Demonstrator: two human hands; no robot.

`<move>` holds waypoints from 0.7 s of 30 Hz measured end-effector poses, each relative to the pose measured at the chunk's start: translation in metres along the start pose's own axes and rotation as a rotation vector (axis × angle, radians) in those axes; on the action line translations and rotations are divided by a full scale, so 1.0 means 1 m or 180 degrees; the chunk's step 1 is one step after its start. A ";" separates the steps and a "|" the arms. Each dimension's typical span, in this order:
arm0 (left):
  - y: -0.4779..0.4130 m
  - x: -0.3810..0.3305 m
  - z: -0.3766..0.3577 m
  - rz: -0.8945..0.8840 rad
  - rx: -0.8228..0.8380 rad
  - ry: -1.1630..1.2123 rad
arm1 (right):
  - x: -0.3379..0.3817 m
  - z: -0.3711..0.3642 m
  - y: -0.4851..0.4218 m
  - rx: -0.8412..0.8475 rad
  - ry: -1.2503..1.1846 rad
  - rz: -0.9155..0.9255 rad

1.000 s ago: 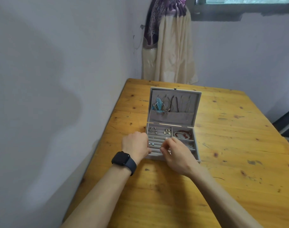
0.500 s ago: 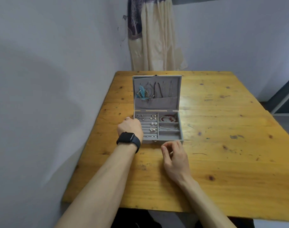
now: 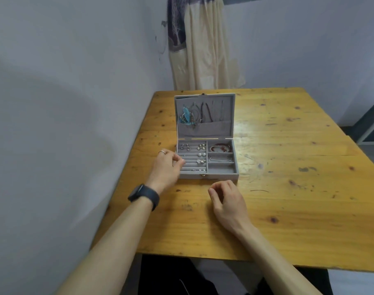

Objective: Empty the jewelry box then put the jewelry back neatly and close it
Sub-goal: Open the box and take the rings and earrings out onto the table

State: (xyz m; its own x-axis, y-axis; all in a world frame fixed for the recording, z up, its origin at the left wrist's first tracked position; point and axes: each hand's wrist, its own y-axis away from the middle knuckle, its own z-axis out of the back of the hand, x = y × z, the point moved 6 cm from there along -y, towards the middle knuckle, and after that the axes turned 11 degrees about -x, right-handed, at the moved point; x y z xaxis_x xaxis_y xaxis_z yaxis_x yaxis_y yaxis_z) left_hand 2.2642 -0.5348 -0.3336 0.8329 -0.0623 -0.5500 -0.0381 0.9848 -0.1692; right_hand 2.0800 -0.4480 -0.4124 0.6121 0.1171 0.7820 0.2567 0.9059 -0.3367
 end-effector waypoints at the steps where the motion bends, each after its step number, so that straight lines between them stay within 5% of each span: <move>1: 0.015 0.000 0.002 -0.0233 -0.0169 0.0275 | -0.001 0.001 0.005 -0.0034 0.0080 0.0027; 9: 0.096 0.035 -0.049 -0.0910 -0.0157 0.0389 | 0.004 -0.008 0.026 0.0101 0.0985 0.0295; 21: 0.094 0.041 -0.050 -0.0833 -0.0267 0.0363 | 0.013 -0.013 0.030 0.0073 0.1034 0.0357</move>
State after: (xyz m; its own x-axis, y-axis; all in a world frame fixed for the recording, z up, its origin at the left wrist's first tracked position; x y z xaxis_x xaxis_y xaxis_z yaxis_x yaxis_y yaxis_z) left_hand 2.2670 -0.4525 -0.4127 0.7531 -0.3348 -0.5663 0.1204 0.9164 -0.3817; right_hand 2.1050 -0.4250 -0.4193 0.8427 0.0841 0.5317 0.1597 0.9042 -0.3962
